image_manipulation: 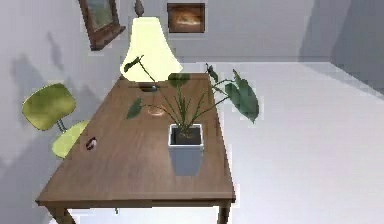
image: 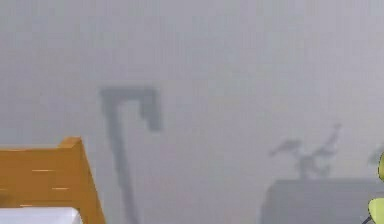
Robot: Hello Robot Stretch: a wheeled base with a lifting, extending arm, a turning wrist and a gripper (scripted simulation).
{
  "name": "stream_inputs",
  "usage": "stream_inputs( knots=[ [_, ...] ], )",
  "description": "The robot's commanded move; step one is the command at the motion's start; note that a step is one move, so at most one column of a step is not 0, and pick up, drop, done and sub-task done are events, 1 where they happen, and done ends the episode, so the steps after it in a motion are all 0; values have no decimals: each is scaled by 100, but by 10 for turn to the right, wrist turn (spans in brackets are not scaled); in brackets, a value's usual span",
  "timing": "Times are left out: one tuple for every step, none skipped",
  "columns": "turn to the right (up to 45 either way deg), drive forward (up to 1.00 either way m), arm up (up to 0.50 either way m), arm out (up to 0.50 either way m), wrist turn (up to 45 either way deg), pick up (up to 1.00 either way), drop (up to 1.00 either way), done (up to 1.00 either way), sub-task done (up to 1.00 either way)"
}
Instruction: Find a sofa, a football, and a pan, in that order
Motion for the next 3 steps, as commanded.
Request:
stream_inputs(
  knots=[
    [-450, 0, 0, 0, 0, 0, 0, 0, 0],
    [-120, 0, 0, 0, 0, 0, 0, 0, 0],
    [0, 0, 0, 0, 0, 0, 0, 0, 100]
  ],
)
